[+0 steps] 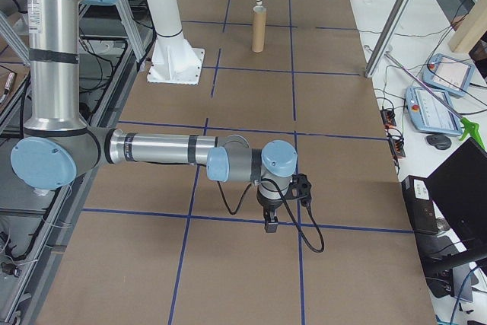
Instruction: Collect badminton balls into bucket
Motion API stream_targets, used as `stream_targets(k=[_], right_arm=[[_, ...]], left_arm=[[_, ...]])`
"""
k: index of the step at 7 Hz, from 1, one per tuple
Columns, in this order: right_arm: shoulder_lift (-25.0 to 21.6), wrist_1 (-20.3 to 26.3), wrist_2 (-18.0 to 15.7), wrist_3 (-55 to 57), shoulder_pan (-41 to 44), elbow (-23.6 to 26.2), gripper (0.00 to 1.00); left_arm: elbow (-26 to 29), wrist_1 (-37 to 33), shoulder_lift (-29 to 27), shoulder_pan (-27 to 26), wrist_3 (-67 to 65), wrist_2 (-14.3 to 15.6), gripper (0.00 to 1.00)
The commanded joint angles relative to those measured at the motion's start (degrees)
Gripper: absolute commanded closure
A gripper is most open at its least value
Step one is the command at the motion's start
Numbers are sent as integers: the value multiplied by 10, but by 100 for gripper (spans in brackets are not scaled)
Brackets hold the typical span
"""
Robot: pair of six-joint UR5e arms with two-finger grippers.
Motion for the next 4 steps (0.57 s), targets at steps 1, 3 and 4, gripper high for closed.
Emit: stream_targets(k=[1, 3, 4], right_arm=[[0, 0, 0, 0, 0, -1, 0], [0, 0, 0, 0, 0, 0, 0], [0, 0, 0, 0, 0, -1, 0]], left_arm=[[17, -2, -8, 5, 0, 1, 100], [29, -3, -15, 5, 0, 10, 100], [40, -3, -19, 5, 0, 13, 100]])
